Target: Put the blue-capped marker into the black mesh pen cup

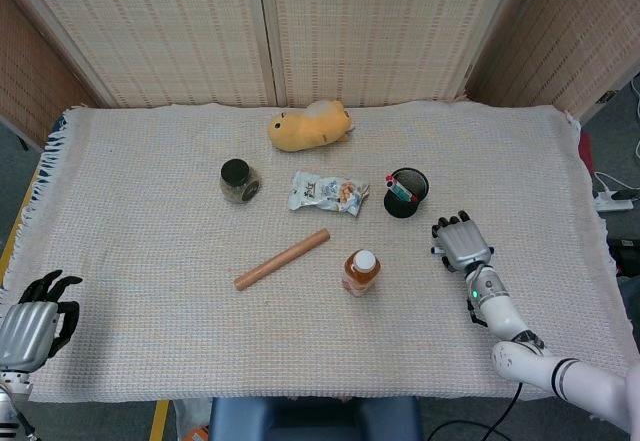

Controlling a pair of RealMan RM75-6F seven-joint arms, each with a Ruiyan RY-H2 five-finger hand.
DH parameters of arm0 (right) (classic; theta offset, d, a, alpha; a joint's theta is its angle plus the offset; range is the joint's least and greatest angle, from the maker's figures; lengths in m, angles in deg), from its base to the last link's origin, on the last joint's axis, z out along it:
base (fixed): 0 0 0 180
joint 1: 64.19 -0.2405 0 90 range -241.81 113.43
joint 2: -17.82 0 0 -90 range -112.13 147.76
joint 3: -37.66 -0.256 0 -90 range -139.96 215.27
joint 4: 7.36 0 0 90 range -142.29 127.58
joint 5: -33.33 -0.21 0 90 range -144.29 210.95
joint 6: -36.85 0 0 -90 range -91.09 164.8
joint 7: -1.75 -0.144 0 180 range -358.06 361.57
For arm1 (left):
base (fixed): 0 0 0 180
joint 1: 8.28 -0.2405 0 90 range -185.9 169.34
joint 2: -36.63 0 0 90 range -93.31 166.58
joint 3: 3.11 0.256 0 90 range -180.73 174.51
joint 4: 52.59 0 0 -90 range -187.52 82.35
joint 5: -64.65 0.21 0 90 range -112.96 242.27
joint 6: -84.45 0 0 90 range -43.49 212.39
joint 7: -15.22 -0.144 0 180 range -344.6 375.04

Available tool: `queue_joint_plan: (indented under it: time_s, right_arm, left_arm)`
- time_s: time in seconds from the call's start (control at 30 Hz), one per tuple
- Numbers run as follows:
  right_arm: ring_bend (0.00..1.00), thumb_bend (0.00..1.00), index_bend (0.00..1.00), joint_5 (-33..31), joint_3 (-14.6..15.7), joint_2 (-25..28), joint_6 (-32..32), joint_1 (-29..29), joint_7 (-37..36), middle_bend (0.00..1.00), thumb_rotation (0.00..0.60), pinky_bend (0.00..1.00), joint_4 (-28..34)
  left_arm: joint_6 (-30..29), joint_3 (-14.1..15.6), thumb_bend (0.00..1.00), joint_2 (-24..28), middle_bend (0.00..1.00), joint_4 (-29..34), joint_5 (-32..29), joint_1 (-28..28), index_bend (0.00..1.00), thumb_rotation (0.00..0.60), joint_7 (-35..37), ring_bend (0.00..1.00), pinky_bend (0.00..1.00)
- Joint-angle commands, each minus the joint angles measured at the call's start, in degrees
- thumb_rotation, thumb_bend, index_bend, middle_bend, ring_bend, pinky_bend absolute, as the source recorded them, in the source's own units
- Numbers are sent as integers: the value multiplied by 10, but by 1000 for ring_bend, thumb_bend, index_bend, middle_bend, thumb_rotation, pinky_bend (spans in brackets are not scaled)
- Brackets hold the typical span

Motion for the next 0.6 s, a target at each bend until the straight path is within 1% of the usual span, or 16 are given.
queue_joint_plan:
  time_s: [0.03, 0.3, 0.6]
  right_arm:
    - [209, 266, 343, -8, 5, -6, 1, -3, 1, 197, 600, 130, -7]
    - [213, 266, 371, -23, 12, -14, 5, -12, 3, 197, 600, 130, -19]
    - [238, 266, 450, -23, 20, -31, 21, -18, 4, 197, 600, 132, -33]
  left_arm:
    - [-1, -1, 586, 1, 211, 0, 0, 0, 377, 600, 2, 90, 154]
    - [0, 0, 585, 1, 211, -1, 0, 0, 378, 600, 3, 91, 154]
    - [-1, -1, 586, 0, 211, -1, -1, -1, 379, 600, 2, 91, 154]
